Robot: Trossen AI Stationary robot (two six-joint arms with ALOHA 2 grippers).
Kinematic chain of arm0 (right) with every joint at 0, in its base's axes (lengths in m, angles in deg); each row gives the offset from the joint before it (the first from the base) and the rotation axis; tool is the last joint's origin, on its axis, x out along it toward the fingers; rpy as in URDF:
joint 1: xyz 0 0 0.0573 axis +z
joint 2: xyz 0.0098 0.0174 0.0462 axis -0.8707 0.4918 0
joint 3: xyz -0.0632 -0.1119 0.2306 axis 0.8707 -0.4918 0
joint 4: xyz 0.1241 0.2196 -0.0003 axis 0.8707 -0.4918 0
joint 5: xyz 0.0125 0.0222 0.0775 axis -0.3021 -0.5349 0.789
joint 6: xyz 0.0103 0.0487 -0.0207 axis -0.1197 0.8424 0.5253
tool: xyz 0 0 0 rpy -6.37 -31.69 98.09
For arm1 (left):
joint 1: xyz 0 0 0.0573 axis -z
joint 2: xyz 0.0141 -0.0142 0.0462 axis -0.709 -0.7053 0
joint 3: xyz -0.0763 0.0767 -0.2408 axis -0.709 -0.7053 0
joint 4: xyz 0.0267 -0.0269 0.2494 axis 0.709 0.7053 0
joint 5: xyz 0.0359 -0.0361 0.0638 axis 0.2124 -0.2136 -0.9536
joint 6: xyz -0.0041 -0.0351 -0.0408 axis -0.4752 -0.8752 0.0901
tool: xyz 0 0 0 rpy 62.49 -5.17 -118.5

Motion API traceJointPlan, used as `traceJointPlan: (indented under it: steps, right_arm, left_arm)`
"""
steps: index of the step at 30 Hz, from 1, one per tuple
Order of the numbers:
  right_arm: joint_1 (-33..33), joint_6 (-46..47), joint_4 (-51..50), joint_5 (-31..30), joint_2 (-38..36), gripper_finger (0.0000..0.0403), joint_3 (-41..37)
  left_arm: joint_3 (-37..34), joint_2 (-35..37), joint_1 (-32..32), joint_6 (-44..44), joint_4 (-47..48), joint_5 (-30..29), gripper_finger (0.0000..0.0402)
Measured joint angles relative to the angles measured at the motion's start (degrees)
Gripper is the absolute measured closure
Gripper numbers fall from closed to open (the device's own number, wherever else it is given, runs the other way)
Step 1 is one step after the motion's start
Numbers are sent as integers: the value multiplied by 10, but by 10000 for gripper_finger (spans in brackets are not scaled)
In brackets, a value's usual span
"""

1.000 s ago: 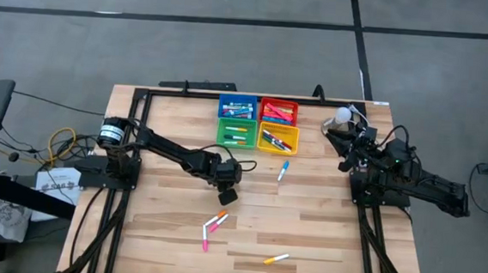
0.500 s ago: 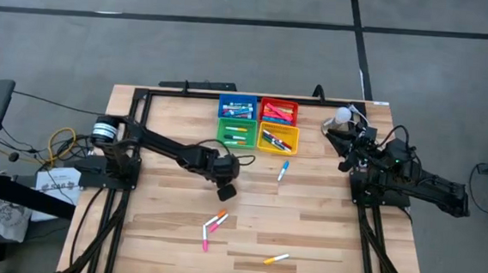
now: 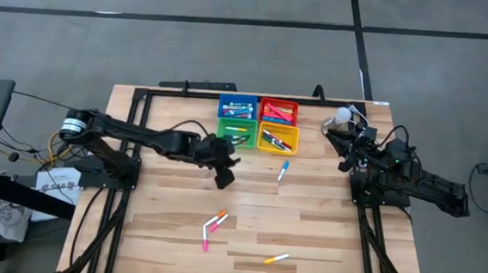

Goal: Pick & Place Markers
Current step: Put the black highlighter in the green bin

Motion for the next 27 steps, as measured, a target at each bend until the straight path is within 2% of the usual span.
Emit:
traceJointPlan:
  steps: [7,19,27]
  right_arm:
    - [0,0,0,0,0,316,0]
    - [0,0,0,0,0,316,0]
    - [0,-1,-1,-1,0,316,0]
  left_arm:
    - [1,44,-29,54,-18,-16,355]
    - [1,25,-95,177,-65,-13,357]
    - [2,14,-162,261,-123,33,357]
